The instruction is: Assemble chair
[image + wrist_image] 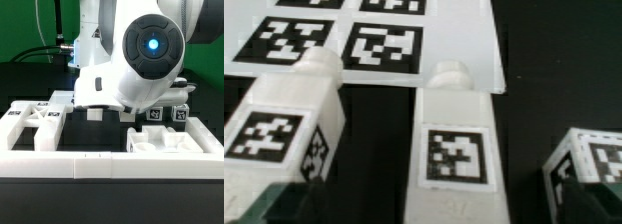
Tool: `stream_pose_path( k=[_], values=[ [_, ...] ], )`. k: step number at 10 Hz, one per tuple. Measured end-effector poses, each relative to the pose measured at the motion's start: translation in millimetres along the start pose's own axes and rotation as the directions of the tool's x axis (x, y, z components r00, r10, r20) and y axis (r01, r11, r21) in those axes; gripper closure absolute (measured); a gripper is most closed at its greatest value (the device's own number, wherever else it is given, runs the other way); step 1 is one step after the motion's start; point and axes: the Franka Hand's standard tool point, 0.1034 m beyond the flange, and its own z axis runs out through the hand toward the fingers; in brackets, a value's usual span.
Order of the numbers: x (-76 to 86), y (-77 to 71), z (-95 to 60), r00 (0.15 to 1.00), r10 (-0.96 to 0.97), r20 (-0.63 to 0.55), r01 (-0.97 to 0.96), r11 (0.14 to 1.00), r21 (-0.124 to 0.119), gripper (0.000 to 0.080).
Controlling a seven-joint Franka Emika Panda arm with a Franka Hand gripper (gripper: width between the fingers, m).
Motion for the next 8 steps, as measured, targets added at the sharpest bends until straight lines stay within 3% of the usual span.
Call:
stream_pose_path(
  k=[4,5,6,7,8],
  values=[
    [1.6,1.2,9.2,1.0,0.002,0.013,-0.002,1.0,0.0,0.0151],
    [1.6,1.2,9.3,1.0,0.002,0.013,-0.002,1.0,0.0,0.0242],
    [1.7,1.4,9.5,1.0,0.001,0.014,-0.001,1.0,0.001,0.0242],
    [1.7,1.4,9.6,1.0,-0.001,0.014,0.001,1.0,0.001,0.0415],
    [1.6,1.4,9.5,1.0,-0.006,0.014,0.006,1.0,0.001,0.0514]
  ],
)
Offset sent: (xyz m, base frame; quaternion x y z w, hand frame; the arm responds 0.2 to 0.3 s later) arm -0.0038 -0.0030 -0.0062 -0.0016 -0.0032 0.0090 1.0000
